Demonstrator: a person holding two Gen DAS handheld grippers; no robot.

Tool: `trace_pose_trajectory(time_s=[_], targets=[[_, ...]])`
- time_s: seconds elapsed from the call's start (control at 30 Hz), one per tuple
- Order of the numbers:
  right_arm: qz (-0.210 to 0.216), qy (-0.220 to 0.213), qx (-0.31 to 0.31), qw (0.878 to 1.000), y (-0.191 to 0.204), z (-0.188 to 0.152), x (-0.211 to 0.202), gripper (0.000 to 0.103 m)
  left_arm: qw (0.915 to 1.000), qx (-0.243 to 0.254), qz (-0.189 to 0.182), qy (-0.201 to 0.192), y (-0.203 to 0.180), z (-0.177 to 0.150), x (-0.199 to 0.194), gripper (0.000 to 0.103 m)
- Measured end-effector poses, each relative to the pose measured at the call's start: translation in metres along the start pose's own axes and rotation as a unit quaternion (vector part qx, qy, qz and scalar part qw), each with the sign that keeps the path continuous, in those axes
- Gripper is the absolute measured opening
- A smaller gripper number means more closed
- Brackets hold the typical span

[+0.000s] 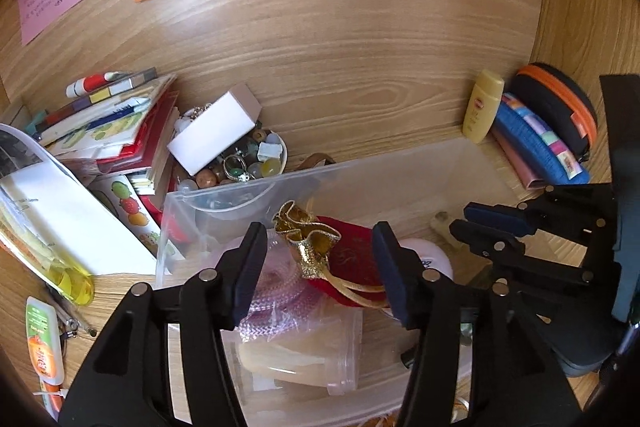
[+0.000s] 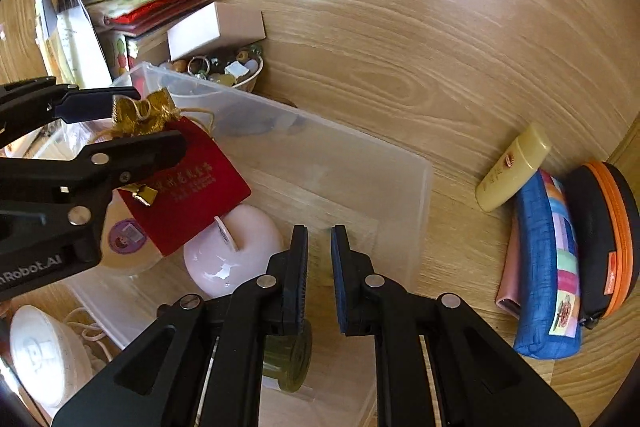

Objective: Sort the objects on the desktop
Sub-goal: 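Lower the items into the clear box and open both tools, then grasp the white jar in cloth bag with the left tool while the right tool grasps a small beige block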

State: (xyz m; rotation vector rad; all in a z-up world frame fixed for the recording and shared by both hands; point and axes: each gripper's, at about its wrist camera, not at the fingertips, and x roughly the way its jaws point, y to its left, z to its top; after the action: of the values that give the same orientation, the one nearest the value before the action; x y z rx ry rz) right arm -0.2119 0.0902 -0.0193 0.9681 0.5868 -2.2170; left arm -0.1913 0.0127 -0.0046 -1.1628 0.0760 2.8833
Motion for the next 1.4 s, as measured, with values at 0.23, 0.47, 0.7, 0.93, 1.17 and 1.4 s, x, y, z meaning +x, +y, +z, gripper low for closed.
trace_pose_trajectory(time_s=[0.23, 0.47, 0.7, 0.93, 1.17, 1.4], targets=[[-0.007, -0.021, 0.019, 1.0, -0.003, -0.002, -0.02, 0.047, 0.9994, 0.002, 0.007, -0.033, 0.002, -0.002, -0.025, 0.068], [-0.024, -0.064, 0.026, 0.997, -0.007, -0.008, -0.052, 0.071, 0.9988, -0.005, 0.004, -0.048, 0.007, -0.009, -0.049, 0.075], [-0.024, -0.094, 0.03, 0.995, -0.008, -0.023, -0.087, 0.083, 0.9979, -0.001, -0.002, -0.065, 0.012, -0.024, -0.081, 0.082], [0.0, -0.109, 0.029, 0.994, -0.002, -0.047, -0.115, 0.084, 0.9977, 0.005, -0.01, -0.066, 0.015, -0.054, -0.106, 0.088], [-0.01, -0.104, 0.029, 0.994, 0.011, -0.08, -0.12, 0.084, 0.999, 0.004, -0.015, -0.043, 0.016, -0.088, -0.113, 0.088], [0.009, -0.067, 0.076, 0.995, 0.01, -0.119, -0.11, 0.084, 0.9992, -0.002, -0.037, -0.017, 0.014, -0.114, -0.11, 0.088]])
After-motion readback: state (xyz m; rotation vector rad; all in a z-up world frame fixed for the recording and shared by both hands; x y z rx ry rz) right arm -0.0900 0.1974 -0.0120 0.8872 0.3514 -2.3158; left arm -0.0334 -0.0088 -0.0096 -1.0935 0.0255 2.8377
